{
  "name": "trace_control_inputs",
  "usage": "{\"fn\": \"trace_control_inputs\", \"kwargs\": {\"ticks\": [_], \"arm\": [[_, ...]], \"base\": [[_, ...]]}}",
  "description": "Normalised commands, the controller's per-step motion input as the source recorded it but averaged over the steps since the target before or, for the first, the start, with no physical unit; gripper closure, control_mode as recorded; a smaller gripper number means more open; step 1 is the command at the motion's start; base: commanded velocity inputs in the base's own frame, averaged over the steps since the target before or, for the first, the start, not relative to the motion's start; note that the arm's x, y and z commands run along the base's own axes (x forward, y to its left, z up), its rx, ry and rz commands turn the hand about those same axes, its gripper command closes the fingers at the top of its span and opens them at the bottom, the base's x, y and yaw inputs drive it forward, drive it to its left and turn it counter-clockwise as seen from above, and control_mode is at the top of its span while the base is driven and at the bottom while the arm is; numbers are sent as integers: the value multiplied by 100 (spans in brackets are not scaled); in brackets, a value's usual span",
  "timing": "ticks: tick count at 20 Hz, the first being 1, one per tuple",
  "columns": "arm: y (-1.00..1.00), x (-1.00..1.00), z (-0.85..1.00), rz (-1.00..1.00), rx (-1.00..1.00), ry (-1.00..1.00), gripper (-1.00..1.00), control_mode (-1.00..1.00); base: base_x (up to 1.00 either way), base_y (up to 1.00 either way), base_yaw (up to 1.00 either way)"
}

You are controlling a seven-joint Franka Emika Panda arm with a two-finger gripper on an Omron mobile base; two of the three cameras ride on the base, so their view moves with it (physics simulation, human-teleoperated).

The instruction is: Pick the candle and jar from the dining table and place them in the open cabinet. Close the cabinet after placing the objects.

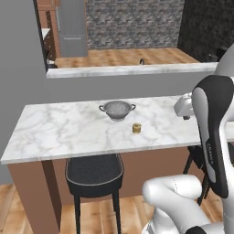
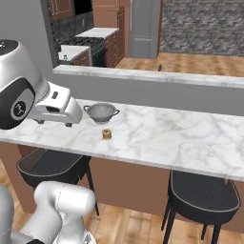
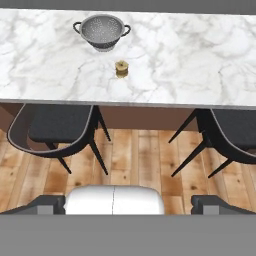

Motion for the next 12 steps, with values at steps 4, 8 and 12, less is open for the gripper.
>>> {"fn": "trace_control_inputs", "kwargs": {"ticks": [4,8,12], "arm": [[0,0,0,0,0,0,-100,100],[0,0,0,0,0,0,-100,100],[0,0,0,0,0,0,-100,-100]], "base": [[0,0,0],[0,0,0],[0,0,0]]}}
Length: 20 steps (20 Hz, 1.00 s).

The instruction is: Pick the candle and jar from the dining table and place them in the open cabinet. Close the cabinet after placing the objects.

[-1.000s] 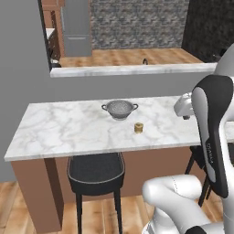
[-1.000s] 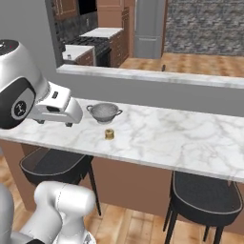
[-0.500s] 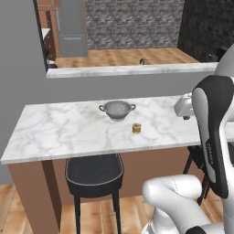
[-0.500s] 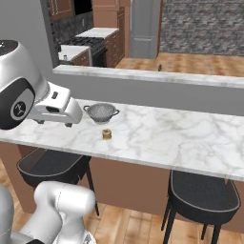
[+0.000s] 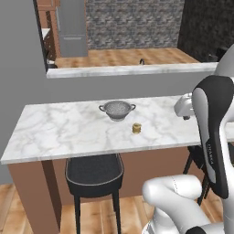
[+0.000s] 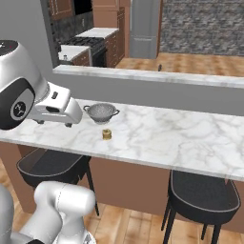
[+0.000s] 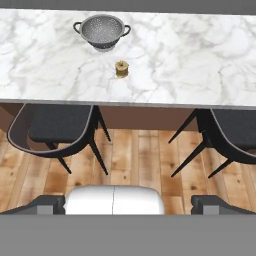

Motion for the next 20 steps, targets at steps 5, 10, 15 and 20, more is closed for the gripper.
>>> {"fn": "trace_control_inputs", "kwargs": {"ticks": [5,10,15,20], "arm": [[4,0,-1,0,0,0,-100,-100],[17,19,-7,0,0,2,-100,-100],[34,33,-9,0,0,1,-100,-100],[28,22,-7,0,0,11,-100,-100]], "base": [[0,0,0],[0,0,0],[0,0,0],[0,0,0]]}}
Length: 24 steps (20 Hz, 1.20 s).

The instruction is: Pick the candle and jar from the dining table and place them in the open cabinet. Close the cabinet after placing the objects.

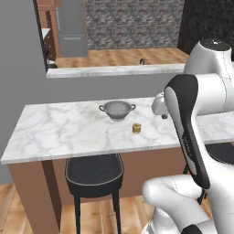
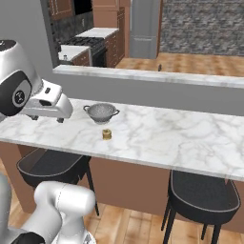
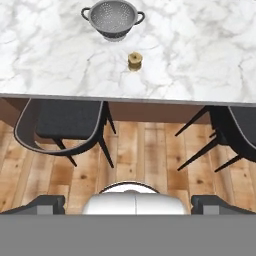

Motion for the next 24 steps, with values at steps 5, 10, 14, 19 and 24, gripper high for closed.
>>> {"fn": "trace_control_inputs", "kwargs": {"ticks": [5,10,14,19,24], "arm": [[1,24,-23,0,0,4,-100,-100],[-4,30,-29,0,0,4,-100,-100],[-4,25,-25,0,0,3,-100,-100],[-1,32,-23,0,0,3,-100,-100],[-1,27,-21,0,0,2,-100,-100]], "base": [[0,0,0],[0,0,0],[0,0,0],[0,0,0],[0,0,0]]}}
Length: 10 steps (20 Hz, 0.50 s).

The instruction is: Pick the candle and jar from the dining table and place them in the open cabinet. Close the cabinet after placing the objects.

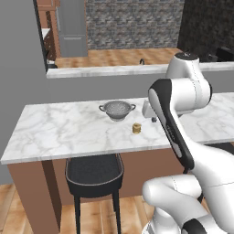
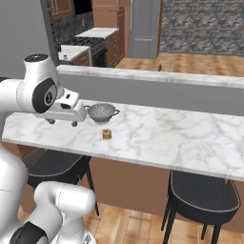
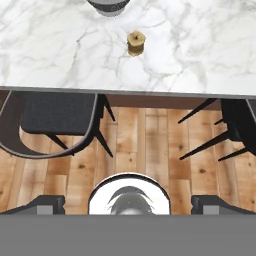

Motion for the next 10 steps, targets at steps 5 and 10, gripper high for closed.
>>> {"fn": "trace_control_inputs", "kwargs": {"ticks": [5,10], "arm": [[0,37,-19,0,0,3,-100,-100],[-5,37,-19,0,1,4,-100,-100]], "base": [[0,0,0],[0,0,0]]}}
